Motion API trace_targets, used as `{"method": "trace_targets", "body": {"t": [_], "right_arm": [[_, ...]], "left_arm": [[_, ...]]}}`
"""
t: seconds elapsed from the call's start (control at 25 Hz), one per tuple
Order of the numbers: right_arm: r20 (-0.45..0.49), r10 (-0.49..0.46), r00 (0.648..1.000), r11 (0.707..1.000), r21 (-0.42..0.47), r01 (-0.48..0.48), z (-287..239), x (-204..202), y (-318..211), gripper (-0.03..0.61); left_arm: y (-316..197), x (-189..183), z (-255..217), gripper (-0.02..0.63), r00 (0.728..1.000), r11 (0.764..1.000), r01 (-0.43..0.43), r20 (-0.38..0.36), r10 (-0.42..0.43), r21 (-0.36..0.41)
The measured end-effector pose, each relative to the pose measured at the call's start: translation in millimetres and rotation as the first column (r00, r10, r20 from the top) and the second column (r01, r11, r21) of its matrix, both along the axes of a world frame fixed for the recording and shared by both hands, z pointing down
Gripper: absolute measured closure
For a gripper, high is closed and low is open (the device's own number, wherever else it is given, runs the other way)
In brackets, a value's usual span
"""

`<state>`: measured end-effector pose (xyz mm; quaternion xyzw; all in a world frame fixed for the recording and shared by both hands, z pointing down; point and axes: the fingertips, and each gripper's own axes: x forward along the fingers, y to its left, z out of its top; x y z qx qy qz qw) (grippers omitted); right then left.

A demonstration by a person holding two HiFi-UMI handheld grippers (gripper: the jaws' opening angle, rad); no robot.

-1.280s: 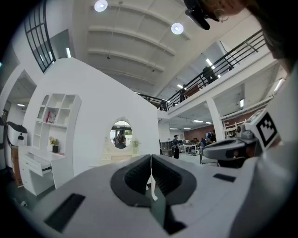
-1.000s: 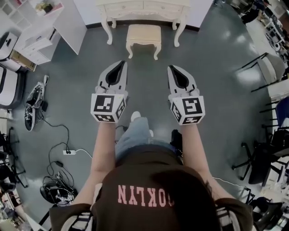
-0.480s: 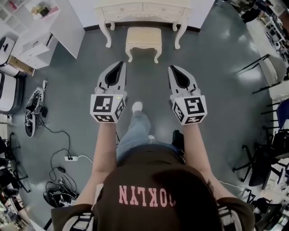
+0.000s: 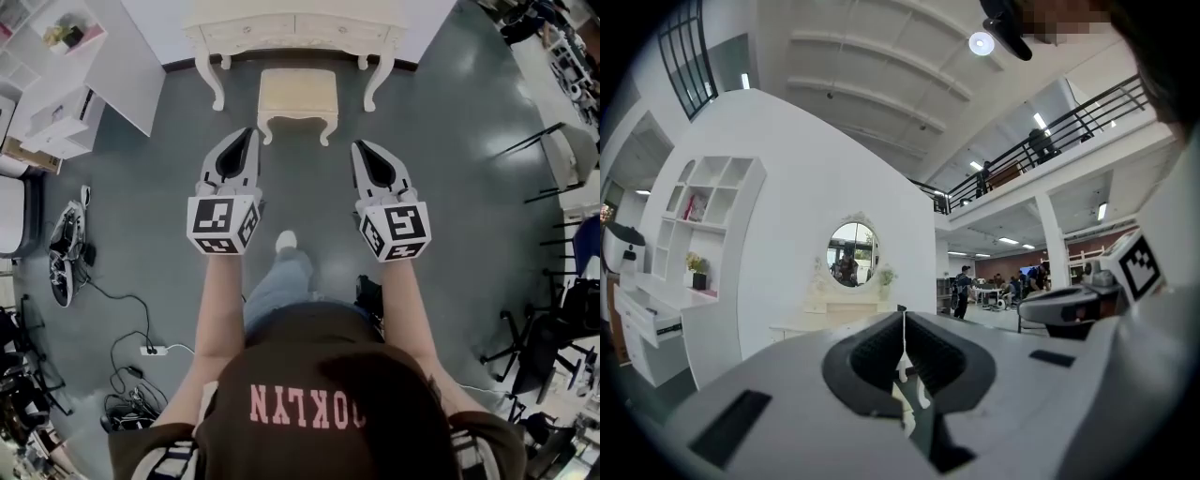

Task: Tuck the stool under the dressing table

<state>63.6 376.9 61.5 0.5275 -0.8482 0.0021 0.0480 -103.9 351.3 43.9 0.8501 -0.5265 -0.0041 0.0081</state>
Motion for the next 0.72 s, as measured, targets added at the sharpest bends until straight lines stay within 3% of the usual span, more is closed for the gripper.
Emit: {"method": "trace_targets", "body": {"t": [0.36,0.72], "right_arm": [[-0.028,0.030,0.999,0.998,-0.052,-0.031,12,-18,-118,0.580],[-0.038,0.067,0.997,0.994,-0.084,-0.070,23,-18,-181,0.580]], "left_arm": [[-125,-22,12,0.607,1.000,0.998,-0.027,-0.011,0.027,-0.049],[-189,-24,27,0.607,0.998,0.994,-0.065,0.000,0.065,-0.092]]}}
